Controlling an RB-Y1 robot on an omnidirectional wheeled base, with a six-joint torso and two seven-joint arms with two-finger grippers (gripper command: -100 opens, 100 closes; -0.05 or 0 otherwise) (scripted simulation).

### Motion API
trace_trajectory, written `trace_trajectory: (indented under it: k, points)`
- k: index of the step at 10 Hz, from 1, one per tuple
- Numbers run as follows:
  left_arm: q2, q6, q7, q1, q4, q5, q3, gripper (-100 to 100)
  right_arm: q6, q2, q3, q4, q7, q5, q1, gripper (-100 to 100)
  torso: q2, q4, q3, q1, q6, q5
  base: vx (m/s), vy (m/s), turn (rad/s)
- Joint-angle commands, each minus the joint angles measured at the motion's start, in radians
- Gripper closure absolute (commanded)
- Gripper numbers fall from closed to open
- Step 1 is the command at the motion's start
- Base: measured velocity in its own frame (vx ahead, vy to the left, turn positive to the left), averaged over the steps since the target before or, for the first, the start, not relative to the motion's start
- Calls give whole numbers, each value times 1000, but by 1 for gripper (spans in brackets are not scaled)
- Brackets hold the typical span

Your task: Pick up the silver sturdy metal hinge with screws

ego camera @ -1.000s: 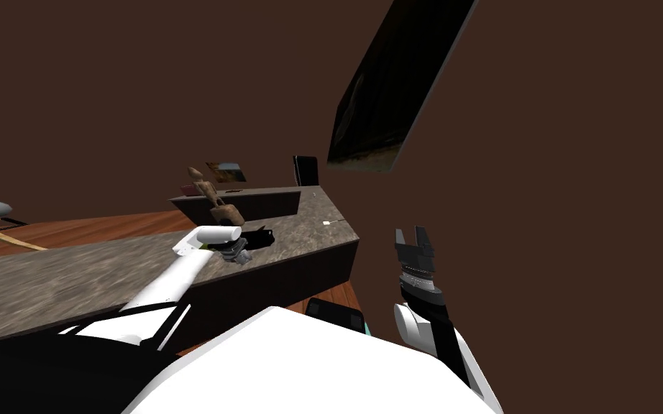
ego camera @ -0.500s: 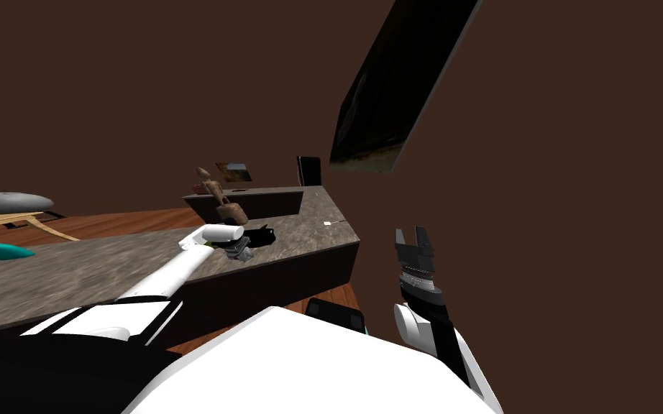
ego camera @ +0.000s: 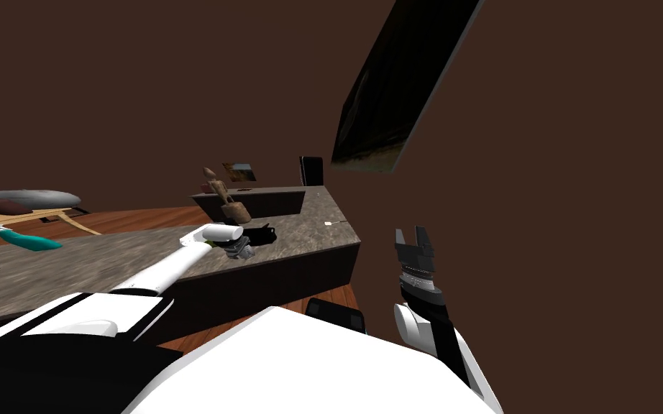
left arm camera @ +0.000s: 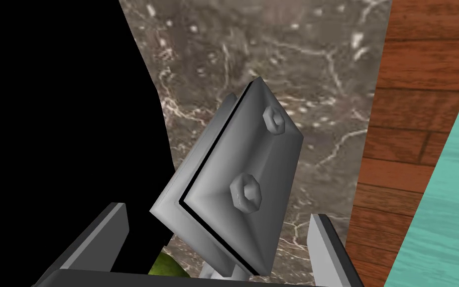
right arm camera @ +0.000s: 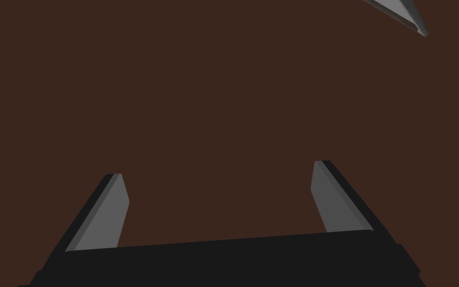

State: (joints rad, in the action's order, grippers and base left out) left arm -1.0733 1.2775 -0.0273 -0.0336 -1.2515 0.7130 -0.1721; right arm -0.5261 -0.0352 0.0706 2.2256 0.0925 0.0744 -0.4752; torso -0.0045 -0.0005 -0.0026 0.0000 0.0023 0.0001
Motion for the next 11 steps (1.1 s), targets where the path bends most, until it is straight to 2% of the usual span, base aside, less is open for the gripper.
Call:
trace_trajectory:
  k: [1, 2, 3, 4, 5, 6, 7, 11]
  points:
    - [-50, -50, 19, -11, 50, 50, 50, -100, 0, 0, 0, 0, 0, 0, 0, 0, 0, 0, 0, 0, 0, 0, 22, -39, 104]
    - [-61, -66, 19, -11, 63, 73, 81, -100, 0, 0, 0, 0, 0, 0, 0, 0, 0, 0, 0, 0, -1, 0, 20, -39, 55]
    - [-61, -66, 19, -11, 63, 73, 94, -100, 0, 0, 0, 0, 0, 0, 0, 0, 0, 0, 0, 0, 0, 0, 11, -19, -11]
    - [-109, -111, 35, -21, 111, 118, 133, -100, 0, 0, 0, 0, 0, 0, 0, 0, 0, 0, 0, 1, 0, 0, 16, -28, 88]
    - [-112, -118, 35, -21, 115, 130, 160, -100, 0, 0, 0, 0, 0, 0, 0, 0, 0, 0, 0, 1, -1, 0, 15, -30, 75]
    - [-105, -107, 35, -15, 102, 118, 139, -100, 0, 0, 0, 0, 0, 0, 0, 0, 0, 0, 0, 1, 0, 0, 5, -12, 9]
    - [-106, -110, 36, -16, 103, 120, 143, 100, 0, 0, 0, 0, 0, 0, 0, 0, 0, 0, 0, 1, 0, 0, 0, 0, 0]
    - [-107, -109, 34, -16, 102, 120, 143, 100, 0, 0, 0, 0, 0, 0, 0, 0, 1, 0, 1, 4, -1, 2, 1, 1, -3]
